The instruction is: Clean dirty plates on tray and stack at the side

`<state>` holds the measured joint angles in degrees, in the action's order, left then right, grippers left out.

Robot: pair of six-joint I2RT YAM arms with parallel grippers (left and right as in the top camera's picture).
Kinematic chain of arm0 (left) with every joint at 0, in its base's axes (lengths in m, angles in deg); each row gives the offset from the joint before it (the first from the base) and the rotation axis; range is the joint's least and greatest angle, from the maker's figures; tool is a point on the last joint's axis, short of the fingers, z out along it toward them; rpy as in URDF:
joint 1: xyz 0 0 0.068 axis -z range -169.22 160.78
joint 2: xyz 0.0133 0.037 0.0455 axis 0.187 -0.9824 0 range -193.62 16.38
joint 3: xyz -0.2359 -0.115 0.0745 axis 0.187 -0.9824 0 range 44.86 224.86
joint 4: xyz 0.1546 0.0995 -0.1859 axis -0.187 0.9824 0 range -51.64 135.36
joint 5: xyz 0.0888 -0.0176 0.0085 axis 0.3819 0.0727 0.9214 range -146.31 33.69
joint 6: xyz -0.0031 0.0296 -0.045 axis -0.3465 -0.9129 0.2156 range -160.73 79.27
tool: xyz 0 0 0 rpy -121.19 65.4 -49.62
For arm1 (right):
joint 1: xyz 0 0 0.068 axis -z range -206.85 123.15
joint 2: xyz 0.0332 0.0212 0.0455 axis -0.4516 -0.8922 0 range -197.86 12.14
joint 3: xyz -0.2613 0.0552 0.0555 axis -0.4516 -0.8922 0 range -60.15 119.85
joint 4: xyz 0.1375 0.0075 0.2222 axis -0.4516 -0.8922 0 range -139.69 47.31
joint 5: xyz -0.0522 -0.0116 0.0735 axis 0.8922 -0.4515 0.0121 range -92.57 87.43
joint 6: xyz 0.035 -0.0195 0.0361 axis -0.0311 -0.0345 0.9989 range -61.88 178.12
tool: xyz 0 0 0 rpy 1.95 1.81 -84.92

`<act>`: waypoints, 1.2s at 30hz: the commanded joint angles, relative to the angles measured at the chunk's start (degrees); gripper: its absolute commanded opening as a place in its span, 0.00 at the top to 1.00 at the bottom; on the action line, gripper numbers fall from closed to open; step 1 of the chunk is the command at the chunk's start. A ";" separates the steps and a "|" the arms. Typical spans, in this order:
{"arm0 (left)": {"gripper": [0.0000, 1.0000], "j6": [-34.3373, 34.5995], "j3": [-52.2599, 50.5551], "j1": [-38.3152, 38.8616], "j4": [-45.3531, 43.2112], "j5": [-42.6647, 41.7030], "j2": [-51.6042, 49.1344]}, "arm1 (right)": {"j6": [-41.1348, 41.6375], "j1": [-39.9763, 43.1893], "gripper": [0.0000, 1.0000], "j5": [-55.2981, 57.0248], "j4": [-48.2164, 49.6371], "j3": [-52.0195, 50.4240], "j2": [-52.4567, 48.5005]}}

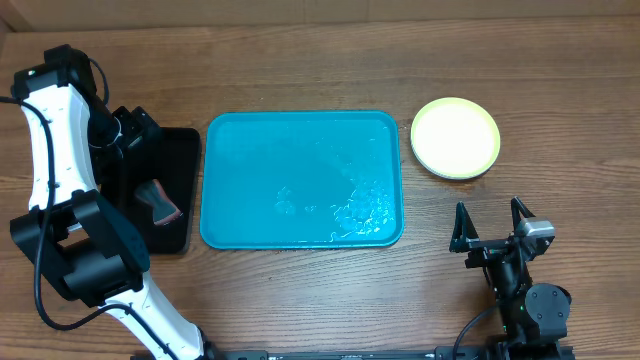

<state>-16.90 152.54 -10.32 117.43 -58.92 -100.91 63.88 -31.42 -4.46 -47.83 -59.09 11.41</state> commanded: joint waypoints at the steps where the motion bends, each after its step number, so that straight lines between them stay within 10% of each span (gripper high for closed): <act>1: 0.00 -0.68 0.70 -0.31 -0.04 -0.20 0.24 | 0.24 -0.17 0.00 0.79 0.37 -0.61 0.57; 18: 0.00 -1.57 0.37 1.70 3.02 -0.39 11.50 | 0.24 -0.17 0.00 0.79 0.37 -0.61 0.57; 36: 0.00 -16.52 -0.85 28.68 -1.53 3.19 25.51 | 0.24 -0.17 0.00 0.79 0.37 -0.61 0.57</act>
<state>-30.71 152.03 17.26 116.12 -57.63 -78.88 63.90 -31.45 -4.44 -47.81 -59.09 11.41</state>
